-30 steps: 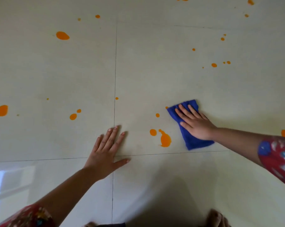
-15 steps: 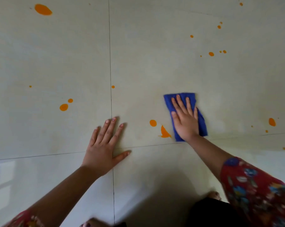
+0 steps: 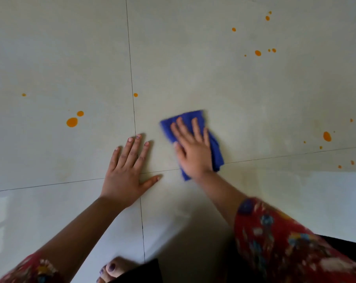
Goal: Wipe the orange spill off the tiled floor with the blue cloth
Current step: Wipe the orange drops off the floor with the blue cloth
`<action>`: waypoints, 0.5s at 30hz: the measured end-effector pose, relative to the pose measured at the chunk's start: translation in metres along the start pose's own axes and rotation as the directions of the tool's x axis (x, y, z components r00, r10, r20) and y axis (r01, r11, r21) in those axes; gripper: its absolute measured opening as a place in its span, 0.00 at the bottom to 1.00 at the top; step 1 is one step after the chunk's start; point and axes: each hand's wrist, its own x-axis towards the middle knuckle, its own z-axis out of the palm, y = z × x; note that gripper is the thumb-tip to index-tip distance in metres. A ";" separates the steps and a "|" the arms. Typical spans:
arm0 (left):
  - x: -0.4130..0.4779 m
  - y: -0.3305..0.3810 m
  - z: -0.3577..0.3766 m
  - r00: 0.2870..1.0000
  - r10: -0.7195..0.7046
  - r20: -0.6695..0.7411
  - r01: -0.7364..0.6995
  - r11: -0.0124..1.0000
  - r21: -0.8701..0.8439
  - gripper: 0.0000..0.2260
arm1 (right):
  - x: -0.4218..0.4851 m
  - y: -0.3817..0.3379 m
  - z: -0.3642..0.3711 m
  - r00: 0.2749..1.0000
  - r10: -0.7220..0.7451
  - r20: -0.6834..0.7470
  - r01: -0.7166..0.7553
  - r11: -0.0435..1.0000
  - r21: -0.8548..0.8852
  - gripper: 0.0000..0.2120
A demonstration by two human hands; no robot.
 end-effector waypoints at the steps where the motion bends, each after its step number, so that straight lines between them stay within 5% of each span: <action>1: -0.001 0.000 0.000 1.000 0.002 0.007 -0.002 1.000 -0.001 0.40 | -0.027 -0.010 0.004 0.993 -0.115 0.029 0.115 0.993 0.010 0.24; 4: -0.003 -0.001 -0.001 1.000 -0.003 0.013 0.003 1.000 0.000 0.40 | -0.104 0.013 0.001 0.989 -0.139 0.043 0.137 0.989 0.055 0.23; 6: -0.003 -0.001 -0.001 1.000 -0.006 0.014 0.006 1.000 0.009 0.40 | -0.096 0.041 -0.003 0.992 0.130 -0.003 -0.129 0.989 0.069 0.24; 9: -0.003 -0.002 0.000 1.000 0.008 0.007 -0.008 1.000 0.001 0.40 | -0.032 0.032 -0.003 0.874 0.480 -0.073 -0.474 0.876 0.090 0.27; 13: -0.004 0.000 0.000 1.000 0.011 0.006 -0.011 1.000 -0.029 0.40 | -0.071 -0.008 0.010 0.998 -0.047 0.028 0.046 0.999 0.026 0.25; 15: -0.004 0.001 -0.001 1.000 0.008 0.002 -0.008 0.999 -0.031 0.40 | -0.100 0.011 0.004 0.998 -0.066 0.020 0.065 0.997 0.043 0.24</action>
